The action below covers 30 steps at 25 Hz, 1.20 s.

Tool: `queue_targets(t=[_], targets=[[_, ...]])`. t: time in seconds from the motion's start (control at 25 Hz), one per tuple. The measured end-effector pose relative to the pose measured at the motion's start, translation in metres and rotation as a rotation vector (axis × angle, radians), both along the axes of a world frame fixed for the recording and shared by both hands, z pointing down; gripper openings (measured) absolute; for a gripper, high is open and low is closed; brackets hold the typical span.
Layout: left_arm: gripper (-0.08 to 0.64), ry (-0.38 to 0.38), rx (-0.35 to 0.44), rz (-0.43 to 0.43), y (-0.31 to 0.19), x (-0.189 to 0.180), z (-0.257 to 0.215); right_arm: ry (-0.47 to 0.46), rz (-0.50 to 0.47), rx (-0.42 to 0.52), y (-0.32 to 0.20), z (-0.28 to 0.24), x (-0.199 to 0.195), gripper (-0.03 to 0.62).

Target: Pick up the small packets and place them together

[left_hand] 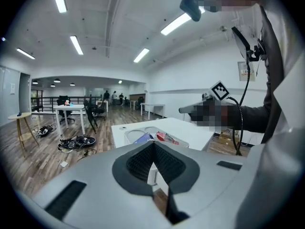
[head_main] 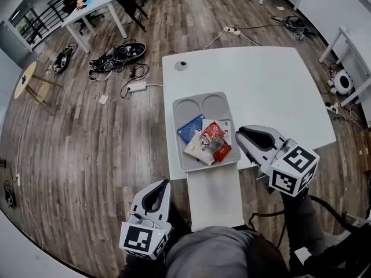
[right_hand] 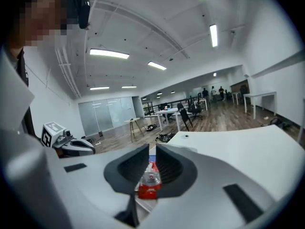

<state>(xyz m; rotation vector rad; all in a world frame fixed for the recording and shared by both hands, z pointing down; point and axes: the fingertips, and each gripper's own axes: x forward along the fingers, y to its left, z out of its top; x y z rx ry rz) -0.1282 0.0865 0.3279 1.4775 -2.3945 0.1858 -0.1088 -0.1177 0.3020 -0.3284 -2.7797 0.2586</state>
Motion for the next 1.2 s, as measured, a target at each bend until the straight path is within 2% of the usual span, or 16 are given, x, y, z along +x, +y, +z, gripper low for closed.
queue_targets(t=[0.16,0.32,0.48,0.76,1.0,1.2], targets=[[-0.012,-0.033,0.052,0.074,-0.026,-0.010,0.010,-0.026,0.107,-0.106,0.002,0.038,0.010,0.044],[-0.012,-0.039,0.055,0.055,-0.032,-0.002,-0.024,-0.032,0.058,-0.203,0.031,0.020,0.005,0.044],[-0.012,-0.019,0.049,0.083,-0.042,0.013,-0.036,-0.035,0.076,-0.191,0.033,0.006,0.018,0.015],[-0.012,-0.003,0.036,0.152,-0.051,0.021,-0.024,-0.073,0.101,-0.184,0.033,0.002,0.021,0.006],[-0.012,-0.012,0.050,0.136,-0.051,0.024,-0.028,-0.073,0.107,-0.184,0.037,0.004,0.026,0.006],[-0.012,-0.002,0.049,0.157,-0.049,0.031,-0.032,-0.072,0.122,-0.184,0.037,-0.003,0.033,0.006]])
